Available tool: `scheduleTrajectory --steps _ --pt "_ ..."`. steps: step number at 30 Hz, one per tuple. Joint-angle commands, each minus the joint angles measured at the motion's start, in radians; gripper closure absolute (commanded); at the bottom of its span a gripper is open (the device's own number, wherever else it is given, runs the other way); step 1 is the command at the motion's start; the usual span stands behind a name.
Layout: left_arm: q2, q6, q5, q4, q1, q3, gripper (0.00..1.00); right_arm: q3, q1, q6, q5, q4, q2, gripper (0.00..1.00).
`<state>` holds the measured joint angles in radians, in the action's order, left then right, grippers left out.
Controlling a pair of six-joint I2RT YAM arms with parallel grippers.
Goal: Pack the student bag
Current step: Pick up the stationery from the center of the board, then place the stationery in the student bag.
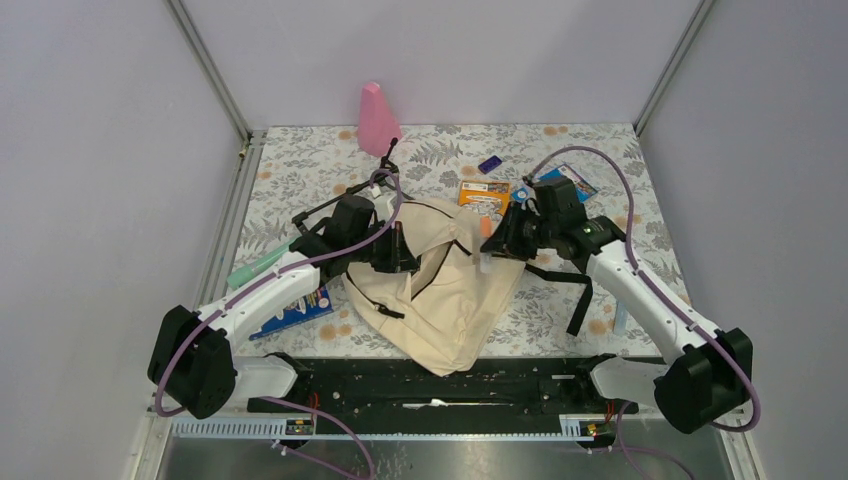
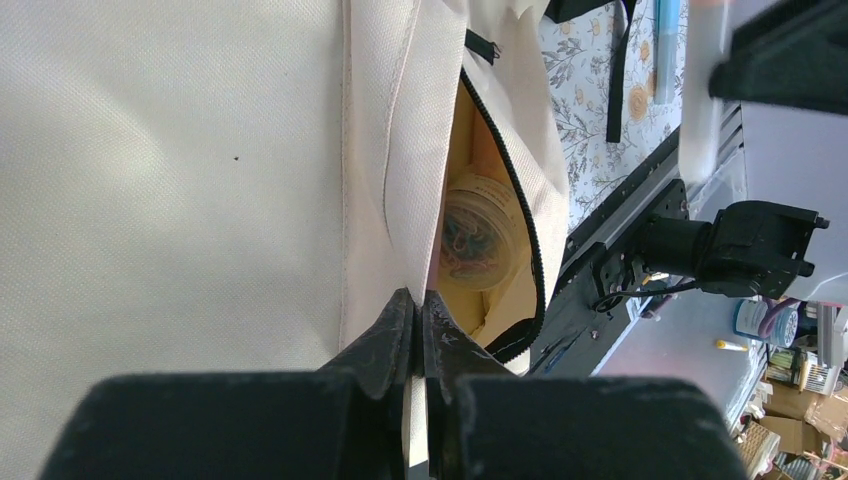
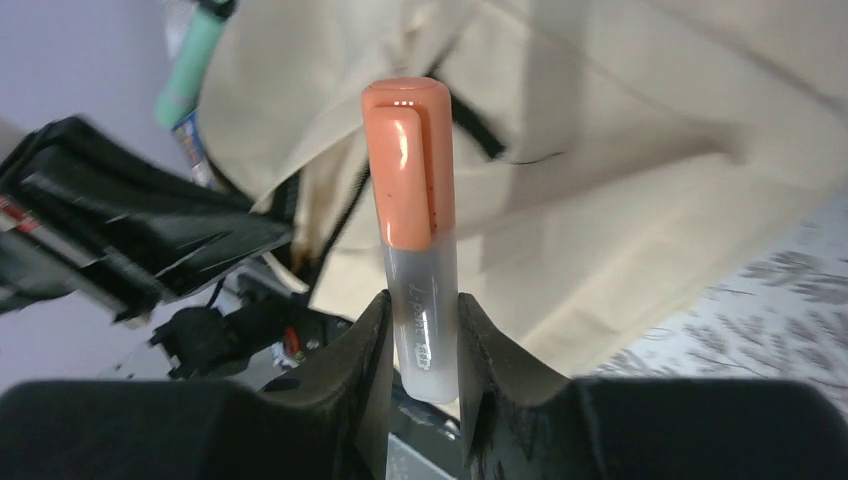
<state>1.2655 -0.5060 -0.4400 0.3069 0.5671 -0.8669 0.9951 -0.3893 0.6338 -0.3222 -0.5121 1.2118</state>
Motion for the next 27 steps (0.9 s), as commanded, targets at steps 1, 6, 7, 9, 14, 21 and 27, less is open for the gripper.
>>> scheduleTrajectory --steps 1,6,7,9,14,21,27 --pt "-0.008 -0.009 -0.043 -0.052 -0.007 -0.067 1.00 0.085 -0.120 0.113 -0.086 0.048 0.042 1.00" --pt "-0.007 -0.004 -0.044 -0.045 -0.007 -0.070 1.00 0.100 -0.220 0.238 -0.135 0.040 0.094 1.00" --pt "-0.007 -0.004 -0.043 -0.045 -0.008 -0.070 1.00 0.101 -0.238 0.266 -0.125 0.036 0.097 1.00" --pt "-0.006 -0.005 -0.045 -0.045 -0.007 -0.070 1.00 0.101 -0.274 0.306 -0.120 0.035 0.106 1.00" --pt "0.001 -0.006 -0.055 -0.045 -0.007 -0.072 1.00 0.117 -0.358 0.417 -0.112 0.051 0.135 1.00" --pt "-0.002 -0.002 -0.055 -0.037 -0.016 -0.074 1.00 0.094 -0.424 0.584 -0.084 0.105 0.151 1.00" --pt "0.007 -0.019 -0.089 -0.056 -0.015 -0.067 1.00 0.067 -0.463 0.747 -0.013 0.215 0.131 1.00"
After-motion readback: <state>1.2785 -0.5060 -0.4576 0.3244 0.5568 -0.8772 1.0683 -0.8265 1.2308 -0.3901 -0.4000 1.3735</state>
